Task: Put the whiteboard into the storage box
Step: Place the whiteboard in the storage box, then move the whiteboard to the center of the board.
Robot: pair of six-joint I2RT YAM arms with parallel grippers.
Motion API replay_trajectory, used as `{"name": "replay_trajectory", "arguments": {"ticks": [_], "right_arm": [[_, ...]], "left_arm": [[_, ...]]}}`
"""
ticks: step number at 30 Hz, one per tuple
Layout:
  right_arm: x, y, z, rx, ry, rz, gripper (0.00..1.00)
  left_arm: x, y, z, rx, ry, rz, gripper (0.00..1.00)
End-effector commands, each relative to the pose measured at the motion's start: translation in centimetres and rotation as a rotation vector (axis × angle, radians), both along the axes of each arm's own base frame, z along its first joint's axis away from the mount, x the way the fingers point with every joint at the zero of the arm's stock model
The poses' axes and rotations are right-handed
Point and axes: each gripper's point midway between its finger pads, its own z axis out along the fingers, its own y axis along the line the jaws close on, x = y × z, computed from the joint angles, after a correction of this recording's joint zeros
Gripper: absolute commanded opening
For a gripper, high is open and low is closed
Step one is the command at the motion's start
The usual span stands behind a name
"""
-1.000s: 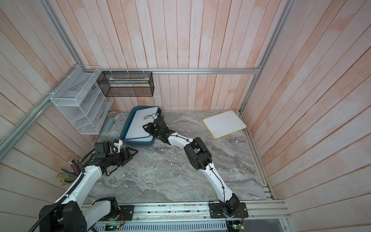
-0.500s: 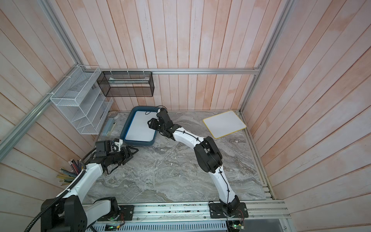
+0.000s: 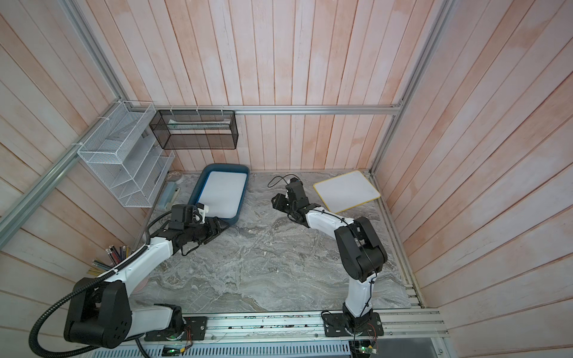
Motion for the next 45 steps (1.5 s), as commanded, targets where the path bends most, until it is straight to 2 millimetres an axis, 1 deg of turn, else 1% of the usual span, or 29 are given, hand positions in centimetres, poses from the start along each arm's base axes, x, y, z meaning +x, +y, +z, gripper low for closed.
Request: {"name": "replay_trajectory", "arguments": {"ticks": [1, 4, 7, 8, 12, 14, 16, 19, 21, 24, 27, 30, 33, 36, 41, 45], "right_arm": [[0.2, -4.2, -0.4, -0.097, -0.008, -0.025, 0.48], [0.0, -7.5, -1.3, -0.114, 0.022, -0.066, 0.48], [0.0, -9.6, -2.3, -0.131, 0.054, -0.092, 0.48], [0.0, -10.2, -2.6, -0.147, 0.065, -0.097, 0.48], [0.2, -13.6, -4.2, -0.219, 0.130, -0.143, 0.48], [0.4, -15.3, -4.6, -0.234, 0.158, -0.160, 0.48], [0.5, -17.3, -4.9, -0.283, 0.180, -0.193, 0.48], [0.9, -19.8, -4.7, -0.354, 0.189, -0.238, 0.48], [1.2, -21.0, -4.8, -0.367, 0.195, -0.249, 0.48], [1.9, -21.8, -5.4, -0.347, 0.213, -0.242, 0.48], [2.8, -22.0, -6.2, -0.349, 0.227, -0.228, 0.48], [3.6, -22.1, -7.4, -0.375, 0.257, -0.205, 0.48], [4.0, -22.5, -8.1, -0.405, 0.269, -0.208, 0.48], [4.0, -22.5, -8.8, -0.414, 0.283, -0.201, 0.48], [3.5, -22.3, -10.7, -0.409, 0.326, -0.176, 0.48], [2.9, -21.4, -12.3, -0.378, 0.370, -0.143, 0.48]], "left_arm": [[2.0, -1.6, 1.3, 0.063, -0.091, -0.010, 0.72], [2.8, -3.9, 0.6, 0.023, -0.091, -0.057, 0.72], [3.7, -6.5, -0.1, 0.022, -0.079, -0.121, 0.72], [4.0, -7.3, -0.1, 0.024, -0.084, -0.140, 0.72], [4.6, -11.0, 0.6, 0.030, -0.119, -0.220, 0.72], [4.6, -12.6, 0.6, 0.028, -0.124, -0.256, 0.72], [4.5, -13.9, 0.0, 0.025, -0.110, -0.291, 0.72], [3.9, -16.0, -0.8, 0.008, -0.084, -0.359, 0.72], [3.5, -17.2, -1.6, 0.036, -0.061, -0.398, 0.72], [3.1, -18.3, -2.2, 0.087, -0.069, -0.418, 0.72], [2.8, -19.0, -2.2, 0.066, -0.059, -0.431, 0.72], [2.9, -19.1, -2.2, 0.068, -0.059, -0.430, 0.72], [2.8, -18.7, -2.3, 0.081, -0.061, -0.424, 0.72], [2.6, -18.7, -2.6, 0.083, -0.057, -0.426, 0.72], [2.6, -18.8, -3.0, 0.083, -0.049, -0.437, 0.72], [2.9, -18.9, -2.6, 0.084, -0.060, -0.436, 0.72]]}}
